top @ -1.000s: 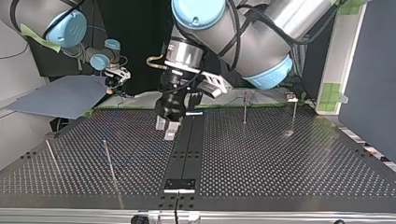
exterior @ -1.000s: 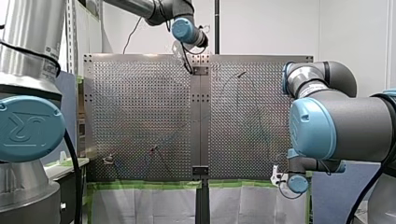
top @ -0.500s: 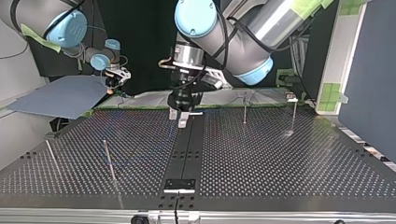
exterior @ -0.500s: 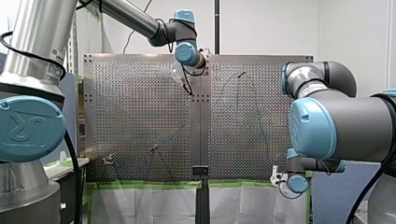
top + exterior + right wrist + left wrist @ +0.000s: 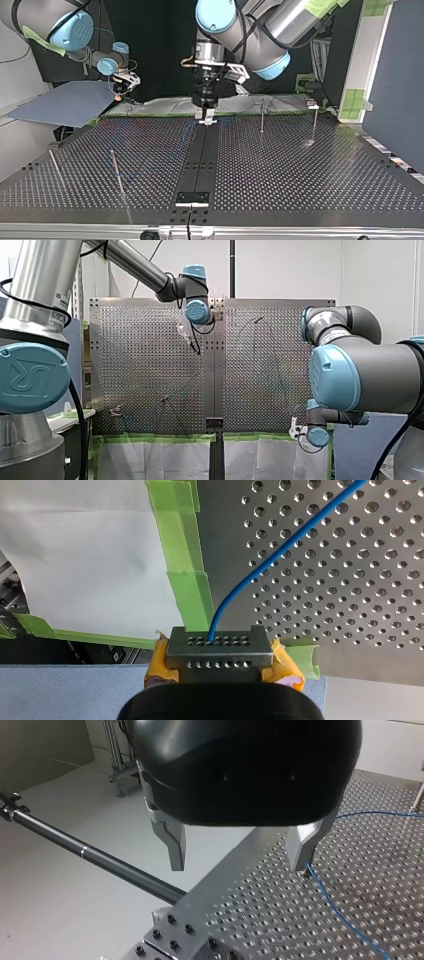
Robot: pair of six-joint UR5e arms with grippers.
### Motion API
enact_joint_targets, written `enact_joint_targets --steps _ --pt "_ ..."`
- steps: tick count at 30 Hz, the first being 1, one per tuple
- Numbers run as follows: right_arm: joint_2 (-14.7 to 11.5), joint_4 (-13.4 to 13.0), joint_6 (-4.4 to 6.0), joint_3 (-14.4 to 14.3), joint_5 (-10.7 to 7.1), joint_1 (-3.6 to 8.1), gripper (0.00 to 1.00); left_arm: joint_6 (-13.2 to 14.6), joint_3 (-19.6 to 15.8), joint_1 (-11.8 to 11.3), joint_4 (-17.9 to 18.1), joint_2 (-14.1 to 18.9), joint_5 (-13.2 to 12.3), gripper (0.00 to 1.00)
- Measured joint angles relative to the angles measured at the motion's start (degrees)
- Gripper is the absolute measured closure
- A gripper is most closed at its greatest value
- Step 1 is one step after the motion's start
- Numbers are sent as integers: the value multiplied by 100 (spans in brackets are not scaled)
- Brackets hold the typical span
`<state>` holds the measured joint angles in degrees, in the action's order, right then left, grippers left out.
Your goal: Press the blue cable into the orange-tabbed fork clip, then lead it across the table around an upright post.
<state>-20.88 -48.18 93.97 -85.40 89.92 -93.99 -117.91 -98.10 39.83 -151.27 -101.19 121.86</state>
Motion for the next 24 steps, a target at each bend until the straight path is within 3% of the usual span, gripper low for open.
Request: enact_joint_targets --steps 24 --pt "1 0 0 1 0 -21 100 14 -1418 -5 1418 -5 0 0"
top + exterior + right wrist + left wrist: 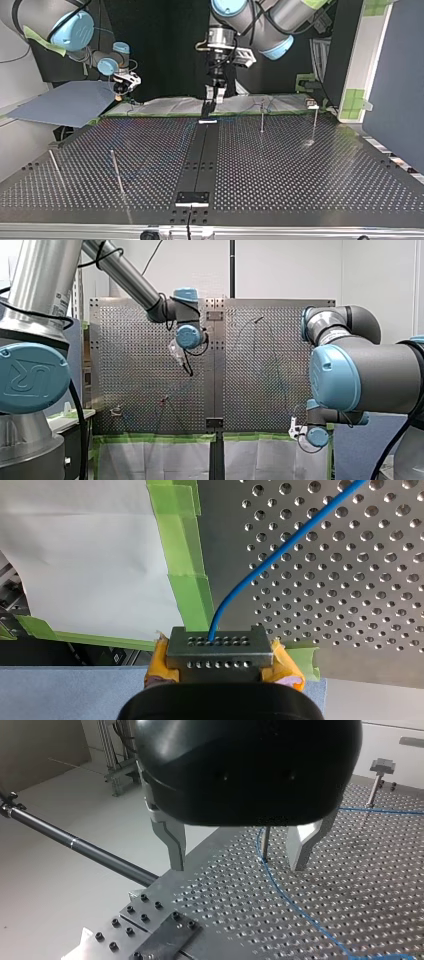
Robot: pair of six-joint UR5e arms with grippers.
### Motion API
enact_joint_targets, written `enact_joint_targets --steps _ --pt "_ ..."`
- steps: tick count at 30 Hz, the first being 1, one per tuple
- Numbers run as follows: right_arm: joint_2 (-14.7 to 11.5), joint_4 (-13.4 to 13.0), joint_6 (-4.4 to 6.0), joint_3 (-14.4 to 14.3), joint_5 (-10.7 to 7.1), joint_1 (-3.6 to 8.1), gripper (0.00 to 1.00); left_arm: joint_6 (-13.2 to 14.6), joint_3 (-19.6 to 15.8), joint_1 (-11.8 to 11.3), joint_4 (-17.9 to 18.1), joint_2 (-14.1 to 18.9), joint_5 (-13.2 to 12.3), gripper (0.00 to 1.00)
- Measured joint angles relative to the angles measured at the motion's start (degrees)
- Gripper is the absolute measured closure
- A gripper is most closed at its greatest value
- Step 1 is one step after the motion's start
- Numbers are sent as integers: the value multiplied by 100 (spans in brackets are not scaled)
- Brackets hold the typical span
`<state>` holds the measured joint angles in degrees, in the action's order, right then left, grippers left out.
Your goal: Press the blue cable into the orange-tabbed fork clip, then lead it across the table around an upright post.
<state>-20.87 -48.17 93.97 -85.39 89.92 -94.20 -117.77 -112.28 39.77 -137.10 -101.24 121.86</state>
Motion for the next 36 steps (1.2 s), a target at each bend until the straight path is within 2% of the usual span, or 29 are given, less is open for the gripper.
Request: enact_joint_targets --steps 18,25,36 --pt "0 0 0 0 0 -14 100 0 -999 0 984 3 0 0" --pt "0 0 0 0 0 -23 100 17 -1376 -9 1102 3 -51 0" --pt "0 5 0 0 0 -28 100 70 -1938 -70 1177 1 -334 0"
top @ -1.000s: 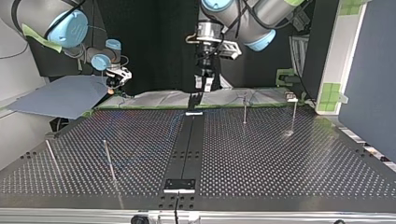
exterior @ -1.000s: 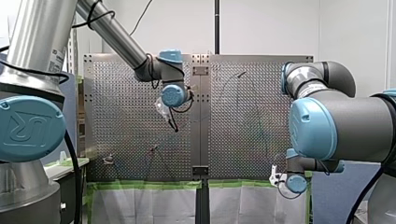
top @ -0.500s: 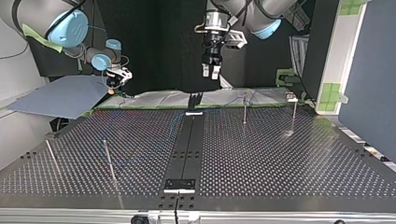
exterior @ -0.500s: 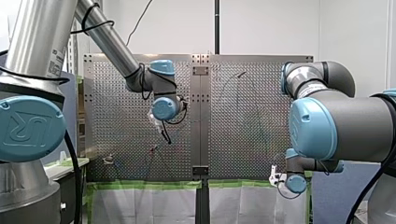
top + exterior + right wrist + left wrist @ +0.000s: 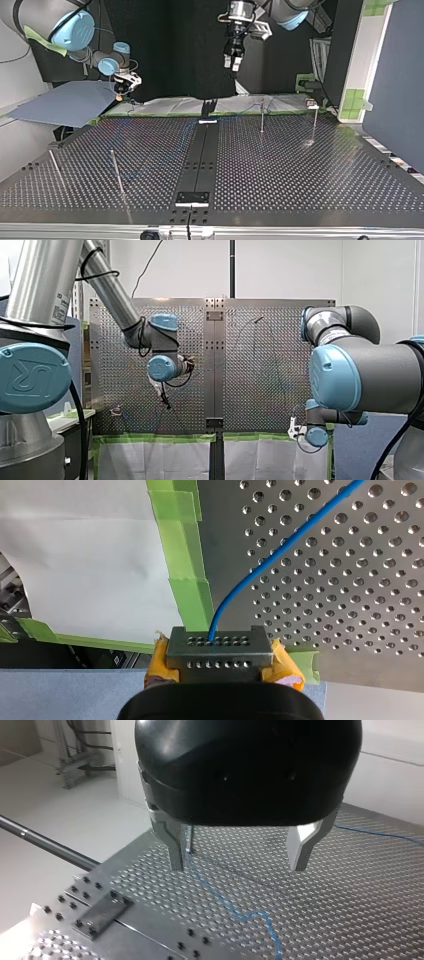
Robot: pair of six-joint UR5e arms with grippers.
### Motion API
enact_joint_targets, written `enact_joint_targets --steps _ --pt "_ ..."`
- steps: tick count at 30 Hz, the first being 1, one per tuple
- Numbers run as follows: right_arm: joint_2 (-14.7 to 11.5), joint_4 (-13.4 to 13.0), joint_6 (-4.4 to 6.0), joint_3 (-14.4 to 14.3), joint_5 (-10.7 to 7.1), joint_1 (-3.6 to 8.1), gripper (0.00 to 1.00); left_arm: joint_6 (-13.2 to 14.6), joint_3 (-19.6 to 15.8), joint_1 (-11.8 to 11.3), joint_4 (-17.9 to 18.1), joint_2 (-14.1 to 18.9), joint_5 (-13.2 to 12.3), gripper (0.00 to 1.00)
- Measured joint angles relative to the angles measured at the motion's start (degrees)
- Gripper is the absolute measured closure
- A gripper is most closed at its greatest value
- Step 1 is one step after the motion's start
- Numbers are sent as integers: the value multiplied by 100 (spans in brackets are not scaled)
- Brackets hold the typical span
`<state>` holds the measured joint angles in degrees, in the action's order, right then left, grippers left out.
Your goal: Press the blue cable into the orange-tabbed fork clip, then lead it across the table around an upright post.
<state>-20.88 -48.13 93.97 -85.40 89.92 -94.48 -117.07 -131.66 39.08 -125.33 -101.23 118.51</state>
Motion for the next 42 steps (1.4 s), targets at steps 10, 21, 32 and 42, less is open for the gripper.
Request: enact_joint_targets --steps 10,21,32,42 --pt "0 20 -23 0 -83 -22 100 1 -506 -109 3 -2 -274 0" --pt "-1 48 -42 1 -105 -38 100 237 -916 -268 65 -4 -425 0" --pt "-1 91 -96 1 -105 -48 100 359 -862 -318 260 -5 -491 0" --pt "-1 92 -97 1 -105 -48 100 361 -859 -319 262 -5 -492 0"
